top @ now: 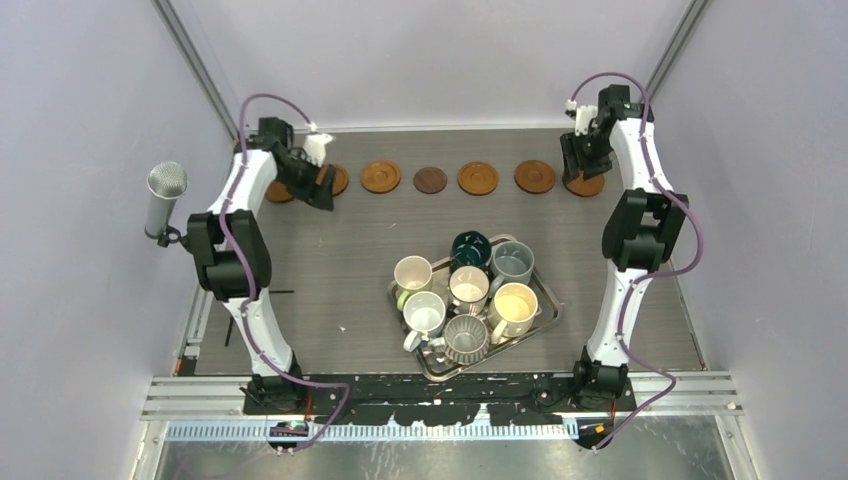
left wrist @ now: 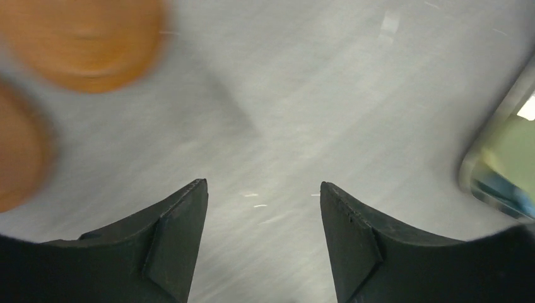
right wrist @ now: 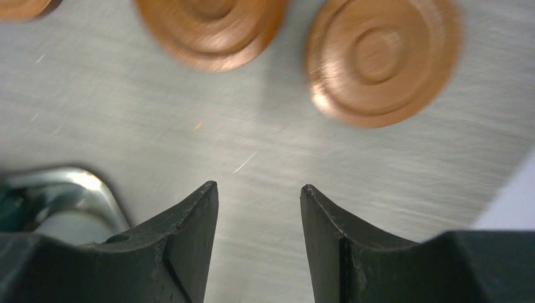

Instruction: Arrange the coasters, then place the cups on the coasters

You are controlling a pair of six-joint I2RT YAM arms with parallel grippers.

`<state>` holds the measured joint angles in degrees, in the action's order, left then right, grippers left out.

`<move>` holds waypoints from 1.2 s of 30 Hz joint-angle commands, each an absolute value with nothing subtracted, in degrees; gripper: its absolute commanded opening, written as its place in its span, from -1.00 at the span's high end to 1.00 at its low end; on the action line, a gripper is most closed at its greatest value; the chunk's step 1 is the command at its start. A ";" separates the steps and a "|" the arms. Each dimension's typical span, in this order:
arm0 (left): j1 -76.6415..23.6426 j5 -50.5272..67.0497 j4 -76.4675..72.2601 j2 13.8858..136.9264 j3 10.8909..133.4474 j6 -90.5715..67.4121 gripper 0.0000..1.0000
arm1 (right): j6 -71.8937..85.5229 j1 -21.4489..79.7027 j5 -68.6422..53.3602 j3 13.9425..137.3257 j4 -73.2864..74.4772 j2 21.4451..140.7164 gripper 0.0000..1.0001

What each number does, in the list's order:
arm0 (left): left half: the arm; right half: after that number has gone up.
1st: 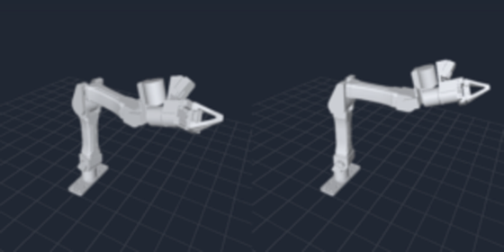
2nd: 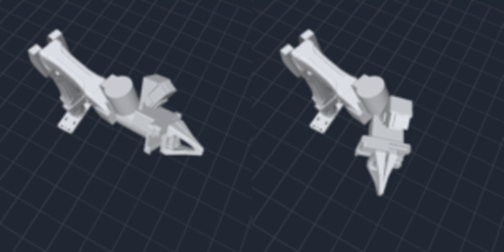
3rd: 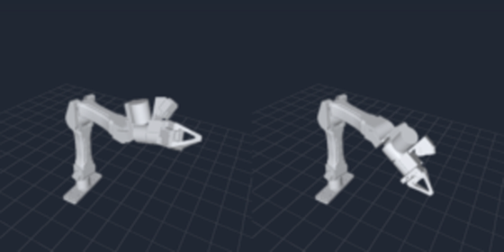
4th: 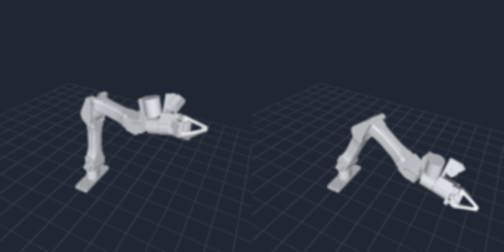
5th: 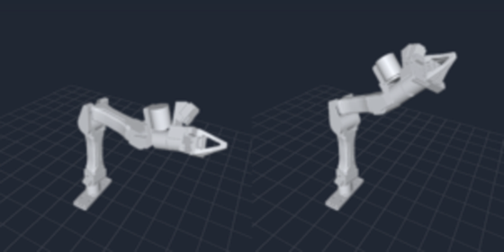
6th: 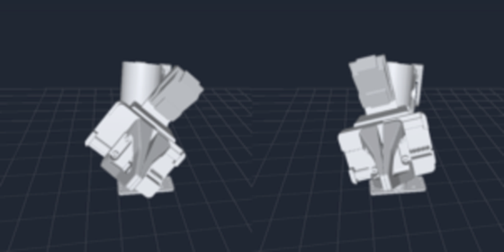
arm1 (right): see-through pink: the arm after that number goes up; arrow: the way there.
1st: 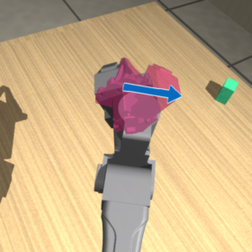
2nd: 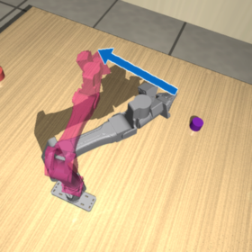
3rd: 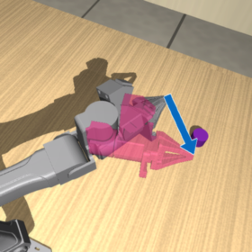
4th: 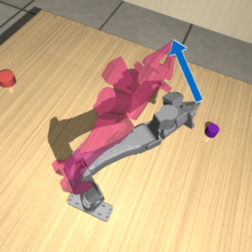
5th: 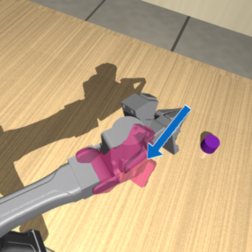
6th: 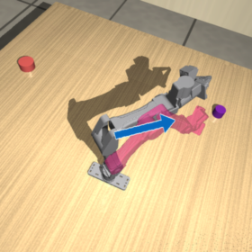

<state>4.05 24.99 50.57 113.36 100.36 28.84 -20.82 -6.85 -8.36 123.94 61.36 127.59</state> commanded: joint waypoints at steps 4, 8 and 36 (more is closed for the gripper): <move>-5.64 42.40 57.48 107.38 86.13 25.33 -0.31 | -19.80 -6.15 -25.39 114.59 74.37 123.55 -0.05; -9.68 45.64 57.80 107.58 82.76 24.46 -0.29 | -20.43 -6.07 -30.04 112.54 77.82 124.58 -0.01; -16.98 49.58 49.99 119.65 74.62 15.42 0.00 | -26.91 -2.05 -36.38 98.40 82.94 127.60 0.25</move>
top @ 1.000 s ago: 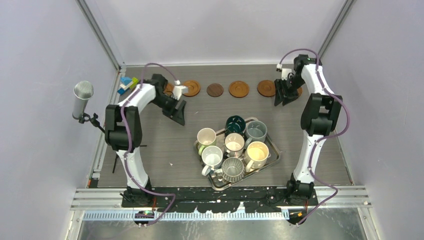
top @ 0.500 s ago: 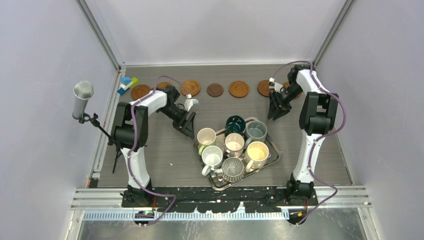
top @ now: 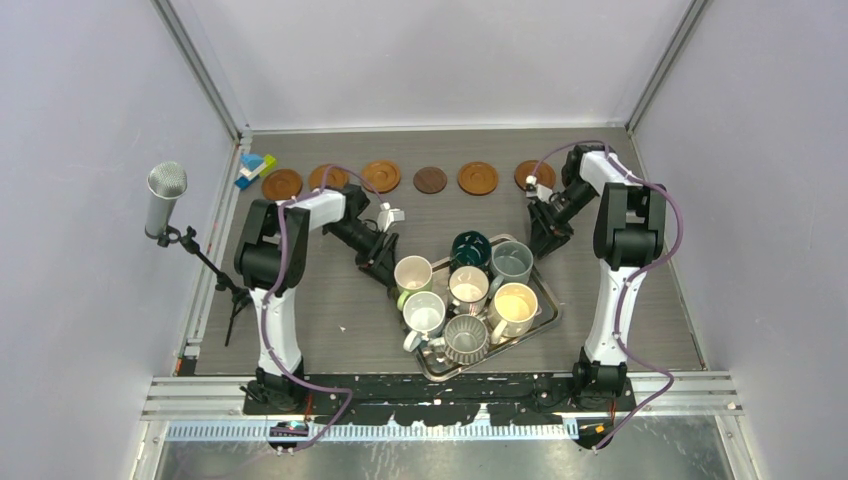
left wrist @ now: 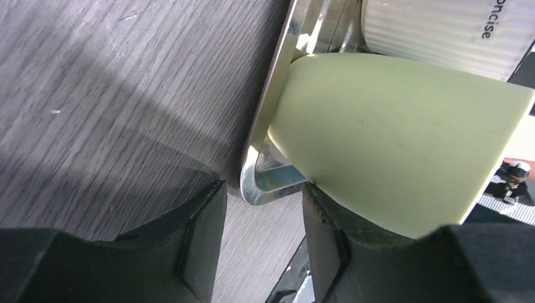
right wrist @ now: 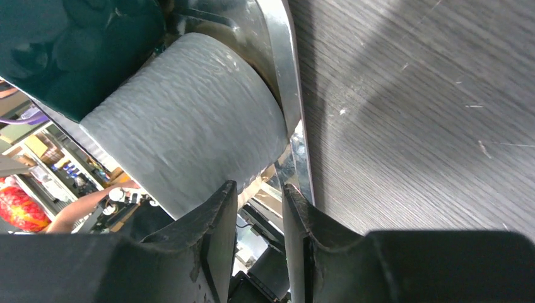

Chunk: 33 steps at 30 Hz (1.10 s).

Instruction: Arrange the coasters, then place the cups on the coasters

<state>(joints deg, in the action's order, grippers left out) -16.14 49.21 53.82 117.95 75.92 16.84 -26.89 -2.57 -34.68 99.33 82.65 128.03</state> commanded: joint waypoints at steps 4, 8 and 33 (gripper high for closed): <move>-17.38 49.40 49.57 119.92 74.18 14.74 0.07 | -26.98 -1.96 -36.39 97.84 82.88 127.37 0.26; -17.63 49.35 49.74 119.95 74.15 14.81 0.24 | -27.33 -1.93 -36.30 97.26 82.90 127.10 0.27; -11.25 40.62 55.72 126.09 92.08 15.26 1.00 | -27.44 -2.81 -34.10 98.75 83.06 127.97 0.28</move>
<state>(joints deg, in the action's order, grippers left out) -13.32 44.91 57.91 125.93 88.90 14.31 -28.10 -2.79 -34.15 97.49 82.39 128.03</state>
